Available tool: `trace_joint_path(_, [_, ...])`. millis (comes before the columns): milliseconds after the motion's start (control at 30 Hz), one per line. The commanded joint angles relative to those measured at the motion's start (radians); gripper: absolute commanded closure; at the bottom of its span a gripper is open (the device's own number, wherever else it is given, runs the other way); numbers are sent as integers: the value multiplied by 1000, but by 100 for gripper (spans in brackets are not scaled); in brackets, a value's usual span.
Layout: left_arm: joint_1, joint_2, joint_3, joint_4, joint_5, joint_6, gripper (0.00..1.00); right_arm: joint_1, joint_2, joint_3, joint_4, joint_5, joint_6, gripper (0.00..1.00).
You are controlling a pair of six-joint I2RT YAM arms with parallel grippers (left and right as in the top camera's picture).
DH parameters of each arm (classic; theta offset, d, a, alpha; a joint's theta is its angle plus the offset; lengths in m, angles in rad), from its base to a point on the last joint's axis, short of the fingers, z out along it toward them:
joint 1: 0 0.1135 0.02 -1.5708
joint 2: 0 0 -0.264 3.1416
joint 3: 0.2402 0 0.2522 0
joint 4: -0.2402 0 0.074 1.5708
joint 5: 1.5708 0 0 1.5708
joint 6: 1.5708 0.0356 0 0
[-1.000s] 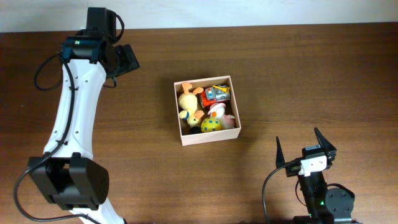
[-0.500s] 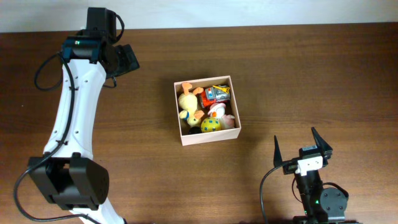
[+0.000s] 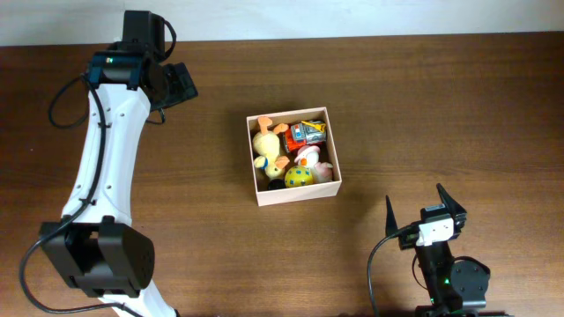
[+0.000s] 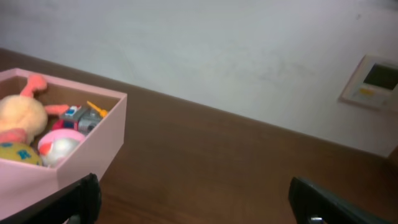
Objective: Pack container
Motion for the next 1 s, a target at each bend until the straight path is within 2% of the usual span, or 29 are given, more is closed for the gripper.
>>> trace_joint_path(0, [-2, 4, 10, 2, -8, -12, 1, -6, -11, -5, -22, 2, 12, 1])
trace_joint_path(967, [-2, 5, 10, 2, -8, -12, 1, -6, -11, -5, -40, 5, 12, 1])
